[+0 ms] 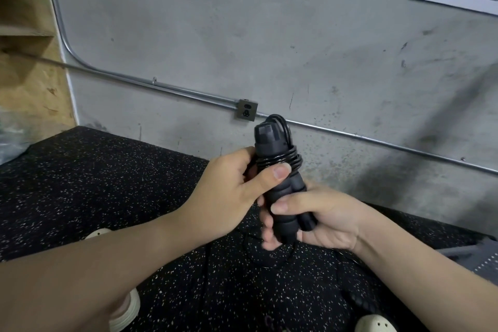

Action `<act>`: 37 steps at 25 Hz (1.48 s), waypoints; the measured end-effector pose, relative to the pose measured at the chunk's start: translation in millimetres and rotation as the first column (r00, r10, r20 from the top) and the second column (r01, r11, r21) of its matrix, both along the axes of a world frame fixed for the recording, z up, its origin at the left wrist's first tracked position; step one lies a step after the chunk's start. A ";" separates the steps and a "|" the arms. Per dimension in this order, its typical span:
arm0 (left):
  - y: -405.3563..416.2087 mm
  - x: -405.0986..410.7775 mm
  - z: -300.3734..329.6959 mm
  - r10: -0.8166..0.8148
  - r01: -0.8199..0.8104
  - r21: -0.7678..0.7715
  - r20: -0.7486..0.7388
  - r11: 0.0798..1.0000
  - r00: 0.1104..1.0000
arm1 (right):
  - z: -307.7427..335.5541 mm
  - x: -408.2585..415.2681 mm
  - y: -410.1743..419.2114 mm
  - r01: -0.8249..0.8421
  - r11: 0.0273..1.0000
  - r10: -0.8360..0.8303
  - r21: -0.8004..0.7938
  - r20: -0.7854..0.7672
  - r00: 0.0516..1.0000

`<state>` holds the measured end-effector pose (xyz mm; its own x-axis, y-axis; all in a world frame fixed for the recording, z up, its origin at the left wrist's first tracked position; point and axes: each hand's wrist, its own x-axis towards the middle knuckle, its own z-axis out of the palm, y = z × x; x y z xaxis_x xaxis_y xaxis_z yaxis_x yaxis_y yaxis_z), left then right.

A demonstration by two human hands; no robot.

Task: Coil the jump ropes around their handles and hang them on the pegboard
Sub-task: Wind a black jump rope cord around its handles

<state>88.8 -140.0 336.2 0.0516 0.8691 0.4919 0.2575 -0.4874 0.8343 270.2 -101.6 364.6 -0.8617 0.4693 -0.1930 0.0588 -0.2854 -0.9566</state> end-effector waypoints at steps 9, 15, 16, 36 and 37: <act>7.3 -5.3 6.3 0.143 -0.211 -0.172 -0.342 0.962 0.929 | -7.8 7.8 2.3 0.277 0.869 -0.317 0.409 0.030 0.948; 8.6 9.0 -0.2 0.173 -0.243 -0.117 -0.422 0.963 0.890 | -18.1 15.7 11.3 0.307 0.738 -0.448 0.602 0.097 0.889; 9.4 9.9 -1.8 0.158 -0.237 -0.136 -0.432 0.962 0.888 | -23.0 14.0 9.5 0.333 0.724 -0.469 0.605 0.078 0.880; -2.6 6.5 12.4 0.141 -0.141 0.014 -0.170 0.990 0.975 | -28.6 23.1 -4.4 0.024 0.977 -0.072 -0.213 -0.221 0.973; -5.7 9.7 12.7 0.109 -0.106 0.027 -0.165 0.994 0.980 | -30.6 23.1 -4.3 -0.013 0.982 -0.029 -0.186 -0.223 0.974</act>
